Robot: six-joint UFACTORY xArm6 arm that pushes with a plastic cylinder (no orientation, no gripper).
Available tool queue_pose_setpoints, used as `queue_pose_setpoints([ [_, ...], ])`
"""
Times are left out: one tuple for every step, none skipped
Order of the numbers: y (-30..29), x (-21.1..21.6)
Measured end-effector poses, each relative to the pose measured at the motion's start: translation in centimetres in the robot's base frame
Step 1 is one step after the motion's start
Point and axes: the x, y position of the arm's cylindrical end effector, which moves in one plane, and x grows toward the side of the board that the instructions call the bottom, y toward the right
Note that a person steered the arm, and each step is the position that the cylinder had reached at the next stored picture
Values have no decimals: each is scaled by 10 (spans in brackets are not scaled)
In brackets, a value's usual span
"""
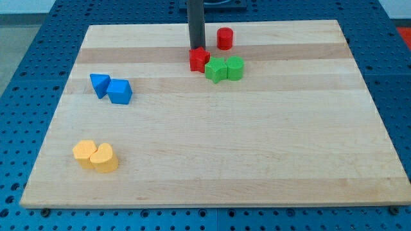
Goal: Move the red star beside the green star
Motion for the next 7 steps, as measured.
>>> queue_pose_setpoints([
  [-8,15],
  [-23,33],
  [-32,36],
  [-32,36],
  [-32,45],
  [-32,59],
  [-32,60],
])
